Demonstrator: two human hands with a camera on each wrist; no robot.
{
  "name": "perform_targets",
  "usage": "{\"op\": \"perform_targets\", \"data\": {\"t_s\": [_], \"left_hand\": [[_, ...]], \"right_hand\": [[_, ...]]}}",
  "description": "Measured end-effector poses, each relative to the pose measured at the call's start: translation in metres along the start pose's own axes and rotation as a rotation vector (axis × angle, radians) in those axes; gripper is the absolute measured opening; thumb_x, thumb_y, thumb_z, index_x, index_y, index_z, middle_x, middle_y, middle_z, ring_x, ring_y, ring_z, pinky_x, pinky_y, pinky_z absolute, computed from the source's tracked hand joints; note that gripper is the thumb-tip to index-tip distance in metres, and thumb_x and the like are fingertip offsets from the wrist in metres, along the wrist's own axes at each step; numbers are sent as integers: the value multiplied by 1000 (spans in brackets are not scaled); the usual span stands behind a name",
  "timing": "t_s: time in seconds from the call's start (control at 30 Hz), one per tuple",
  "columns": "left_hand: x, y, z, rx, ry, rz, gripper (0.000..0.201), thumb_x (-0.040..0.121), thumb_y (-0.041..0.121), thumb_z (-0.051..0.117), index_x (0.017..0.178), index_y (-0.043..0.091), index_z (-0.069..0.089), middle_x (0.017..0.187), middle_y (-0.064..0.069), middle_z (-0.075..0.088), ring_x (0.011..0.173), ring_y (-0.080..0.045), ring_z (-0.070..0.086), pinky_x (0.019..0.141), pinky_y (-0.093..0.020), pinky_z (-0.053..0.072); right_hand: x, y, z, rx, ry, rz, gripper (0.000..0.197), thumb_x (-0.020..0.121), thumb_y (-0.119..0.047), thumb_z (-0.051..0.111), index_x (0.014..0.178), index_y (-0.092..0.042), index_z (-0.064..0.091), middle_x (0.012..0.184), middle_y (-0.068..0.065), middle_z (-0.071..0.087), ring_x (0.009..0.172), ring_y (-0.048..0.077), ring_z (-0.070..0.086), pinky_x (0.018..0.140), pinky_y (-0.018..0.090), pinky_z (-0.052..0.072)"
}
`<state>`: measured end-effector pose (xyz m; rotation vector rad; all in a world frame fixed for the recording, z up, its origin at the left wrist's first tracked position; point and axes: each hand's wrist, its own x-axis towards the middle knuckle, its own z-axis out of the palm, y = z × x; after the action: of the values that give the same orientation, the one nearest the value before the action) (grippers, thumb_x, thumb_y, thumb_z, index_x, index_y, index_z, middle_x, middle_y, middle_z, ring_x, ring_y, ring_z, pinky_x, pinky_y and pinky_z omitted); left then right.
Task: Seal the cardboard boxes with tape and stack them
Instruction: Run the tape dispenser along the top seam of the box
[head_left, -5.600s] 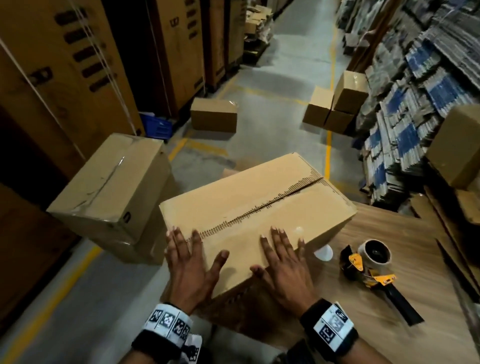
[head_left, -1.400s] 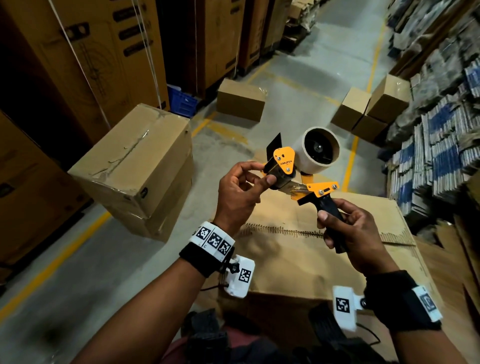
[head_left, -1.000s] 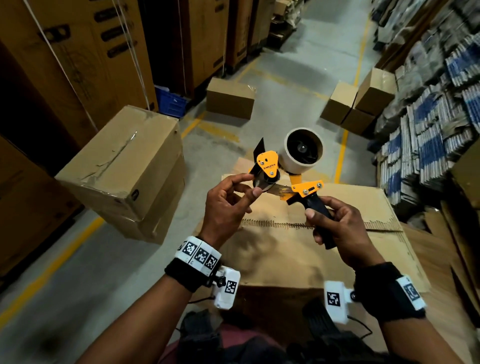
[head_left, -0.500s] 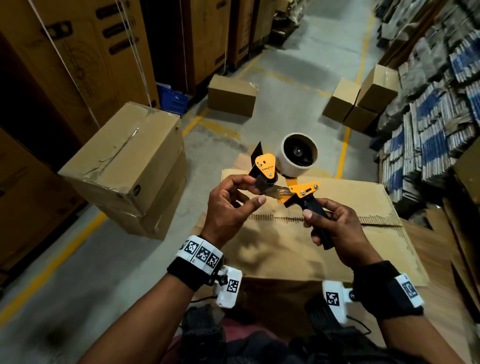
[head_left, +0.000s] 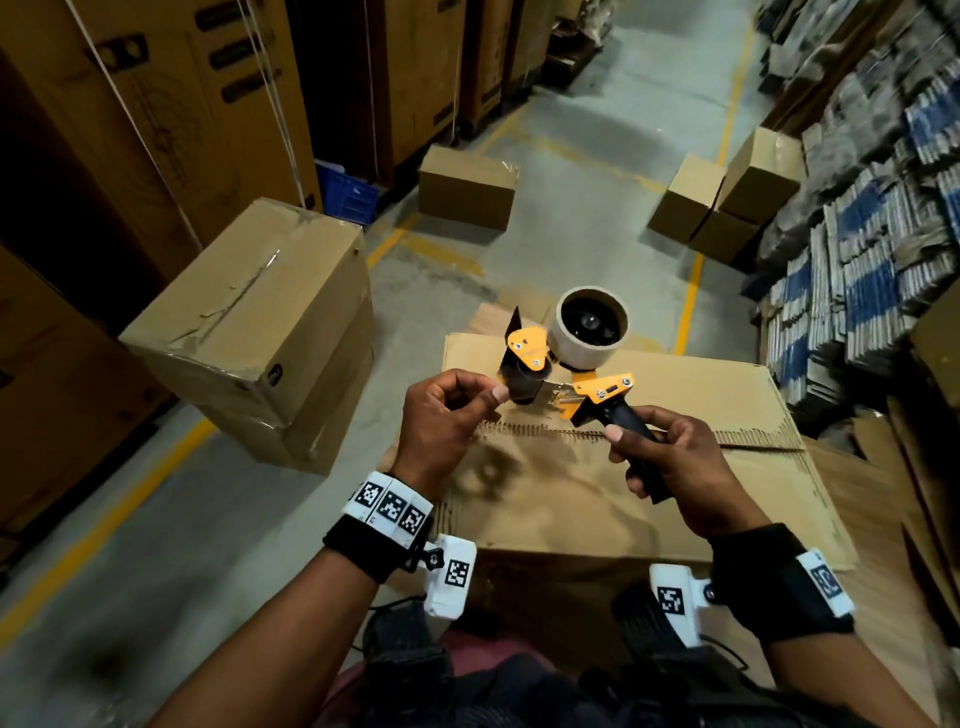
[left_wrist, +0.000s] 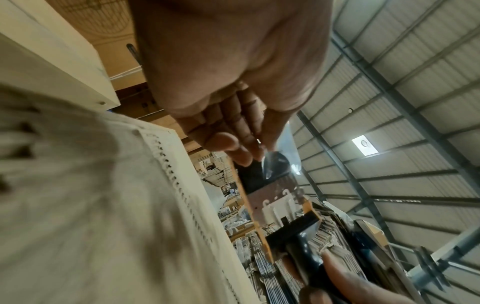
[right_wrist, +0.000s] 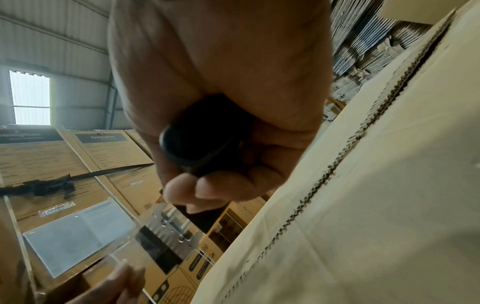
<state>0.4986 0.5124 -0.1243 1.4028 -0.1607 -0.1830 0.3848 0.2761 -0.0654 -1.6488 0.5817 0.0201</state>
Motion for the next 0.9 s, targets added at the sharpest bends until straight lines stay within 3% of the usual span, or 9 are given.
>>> {"op": "perform_targets", "data": {"t_s": [0.17,0.3,0.4,0.5,0.57,0.63,0.8,0.9], "left_hand": [[0,-19,-14,220,3,-95,11,84,12,87,81,17,77,76,-3,78,66,-17,72,63,-31,56],[-5,-20,-23,333,-23,-160,12,84,20,88,80,20,77,77,0,78,73,-22,77,59,-32,56],[-7,-14,-29,407,-117,-143,11,83,24,88,82,21,78,79,4,78,73,-14,74,73,-39,60],[-14,-4,-42,531,-251,-167,7,87,31,85,90,27,80,85,9,79,79,-12,75,76,-45,65],[-19,6,-52,635,-322,-156,10,87,35,84,95,30,81,89,13,79,80,-6,75,73,-39,65],[-18,22,-57,710,-339,-117,12,87,34,83,97,30,80,91,13,78,78,-2,73,67,-22,61],[50,71,-36,702,-248,45,11,94,28,77,94,17,77,77,7,74,66,0,70,60,-14,51],[105,84,5,670,-333,-44,16,95,35,74,96,19,75,91,3,78,82,-15,75,64,-27,52]], "right_hand": [[2,12,12,-52,-51,127,27,88,-25,80,110,-10,71,73,11,70,49,21,57,45,23,38],[1,17,12,-118,-116,188,32,87,-27,82,114,-15,70,78,16,74,58,24,63,48,29,49],[4,10,1,-234,-148,185,37,83,-38,84,106,-11,75,81,15,75,66,24,69,59,38,61],[11,-1,-14,-351,-98,145,48,72,-56,83,96,-14,78,92,20,75,72,18,65,64,34,53],[16,-7,-23,-347,-67,141,45,77,-53,81,99,-14,77,98,18,76,80,19,66,68,34,50],[22,-14,-28,-337,-50,131,38,85,-47,78,102,-13,75,99,10,78,88,21,69,72,35,53],[58,-36,-26,-195,-32,125,42,92,-46,72,111,-8,71,107,10,78,86,21,69,73,37,57],[87,-41,-18,-133,-34,185,46,91,-48,74,113,-8,69,111,13,75,90,28,73,77,42,62]]}}
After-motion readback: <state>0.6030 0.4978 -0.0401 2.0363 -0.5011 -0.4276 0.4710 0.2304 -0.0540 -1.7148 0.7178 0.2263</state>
